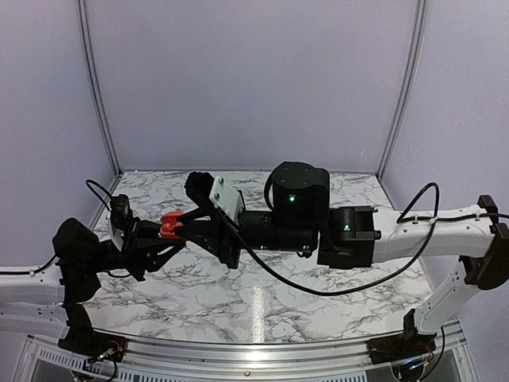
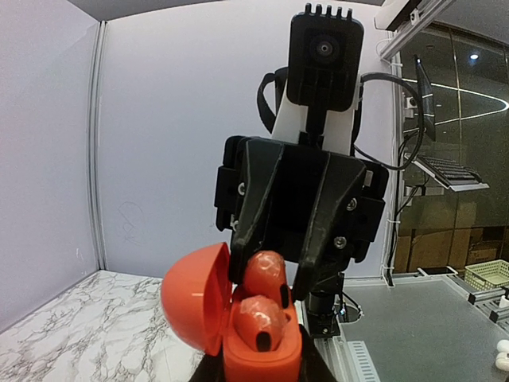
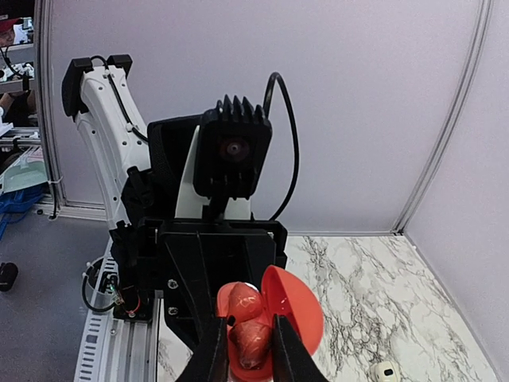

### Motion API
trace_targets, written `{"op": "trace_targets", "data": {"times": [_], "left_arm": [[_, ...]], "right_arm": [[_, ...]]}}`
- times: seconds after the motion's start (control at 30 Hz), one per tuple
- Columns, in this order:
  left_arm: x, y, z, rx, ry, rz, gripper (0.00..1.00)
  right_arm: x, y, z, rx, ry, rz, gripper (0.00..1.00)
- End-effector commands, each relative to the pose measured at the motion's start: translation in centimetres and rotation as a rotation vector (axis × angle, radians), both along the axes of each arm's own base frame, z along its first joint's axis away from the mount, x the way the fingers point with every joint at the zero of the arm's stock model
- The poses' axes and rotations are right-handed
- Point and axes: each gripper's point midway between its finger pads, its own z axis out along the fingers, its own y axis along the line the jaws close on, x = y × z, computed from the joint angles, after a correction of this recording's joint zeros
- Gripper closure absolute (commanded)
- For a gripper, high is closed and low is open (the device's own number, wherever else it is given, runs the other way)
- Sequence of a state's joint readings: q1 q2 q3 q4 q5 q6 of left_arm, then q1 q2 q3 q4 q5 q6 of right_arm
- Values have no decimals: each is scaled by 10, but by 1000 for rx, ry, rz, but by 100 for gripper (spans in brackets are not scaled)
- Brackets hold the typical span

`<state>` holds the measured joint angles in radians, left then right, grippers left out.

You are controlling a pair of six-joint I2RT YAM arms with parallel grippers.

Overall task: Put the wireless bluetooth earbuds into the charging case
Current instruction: Insert the right earbud into the right side groove of the charging case.

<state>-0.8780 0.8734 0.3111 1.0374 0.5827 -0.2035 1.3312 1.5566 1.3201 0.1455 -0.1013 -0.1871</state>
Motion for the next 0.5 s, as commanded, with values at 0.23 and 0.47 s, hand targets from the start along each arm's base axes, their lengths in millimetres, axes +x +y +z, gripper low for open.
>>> {"op": "trace_targets", "data": {"times": [0.23, 0.47], "left_arm": [[-3, 6, 23, -70, -36, 4, 100], [-2, 4, 20, -58, -29, 0, 100]], "right_arm": [[-3, -6, 2, -40, -16, -6, 65], [-7, -16, 26, -9, -52, 7, 60]]}}
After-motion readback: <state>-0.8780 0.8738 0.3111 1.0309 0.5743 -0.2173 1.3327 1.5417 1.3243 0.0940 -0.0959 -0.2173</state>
